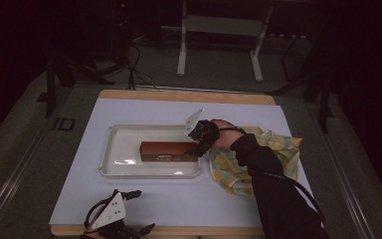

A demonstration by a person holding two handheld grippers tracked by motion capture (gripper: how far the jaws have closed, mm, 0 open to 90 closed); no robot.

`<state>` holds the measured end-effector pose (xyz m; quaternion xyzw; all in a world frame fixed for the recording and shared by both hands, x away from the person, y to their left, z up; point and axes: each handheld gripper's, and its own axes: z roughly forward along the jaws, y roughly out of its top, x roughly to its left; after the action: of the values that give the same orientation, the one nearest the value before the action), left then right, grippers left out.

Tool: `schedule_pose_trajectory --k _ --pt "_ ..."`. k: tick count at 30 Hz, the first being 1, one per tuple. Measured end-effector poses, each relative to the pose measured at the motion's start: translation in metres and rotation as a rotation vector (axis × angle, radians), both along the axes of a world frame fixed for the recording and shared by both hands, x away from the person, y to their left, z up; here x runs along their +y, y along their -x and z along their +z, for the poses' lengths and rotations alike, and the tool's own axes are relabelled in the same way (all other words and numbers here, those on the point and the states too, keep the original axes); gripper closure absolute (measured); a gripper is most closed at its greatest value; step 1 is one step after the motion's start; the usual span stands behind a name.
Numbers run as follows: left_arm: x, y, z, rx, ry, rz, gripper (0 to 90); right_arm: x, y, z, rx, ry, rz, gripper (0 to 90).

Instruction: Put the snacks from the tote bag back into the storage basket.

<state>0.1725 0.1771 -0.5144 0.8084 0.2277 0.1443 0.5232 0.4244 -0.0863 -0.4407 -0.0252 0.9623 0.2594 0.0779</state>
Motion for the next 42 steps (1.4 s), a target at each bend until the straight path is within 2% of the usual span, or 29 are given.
schedule_pose_trajectory --k 5,7,9,13,14,21,29,32,42 --pt "0.0 0.0 0.0 0.004 0.0 -0.002 0.0 -0.004 0.004 0.009 0.002 -0.015 -0.018 22.4" --pt "0.0 0.0 0.0 0.003 0.002 -0.001 0.0 -0.008 0.007 0.017 0.018 -0.039 -0.042 19.9" --pt "0.0 0.0 0.0 0.002 0.003 -0.002 0.0 -0.01 0.008 0.021 0.013 -0.047 -0.063 15.7" --pt "0.0 0.0 0.0 0.001 0.004 -0.002 0.0 -0.016 0.011 0.028 0.019 -0.066 -0.099 12.8" --pt "0.0 0.0 0.0 0.001 0.004 -0.002 0.0 -0.018 0.011 0.029 0.019 -0.072 -0.093 11.0" --pt "0.0 0.0 0.0 0.003 0.0 0.001 0.0 -0.029 0.015 0.035 0.012 -0.092 -0.119 10.6" --pt "0.0 0.0 0.0 0.004 -0.001 0.003 0.0 -0.047 0.012 0.038 0.016 -0.134 -0.191 10.7" --pt "0.0 0.0 0.0 0.004 -0.002 0.004 0.0 -0.06 0.012 0.041 0.01 -0.169 -0.233 10.7" --pt "0.0 0.0 0.0 0.005 -0.002 0.003 0.0 -0.085 0.013 0.041 0.006 -0.197 -0.307 10.7"
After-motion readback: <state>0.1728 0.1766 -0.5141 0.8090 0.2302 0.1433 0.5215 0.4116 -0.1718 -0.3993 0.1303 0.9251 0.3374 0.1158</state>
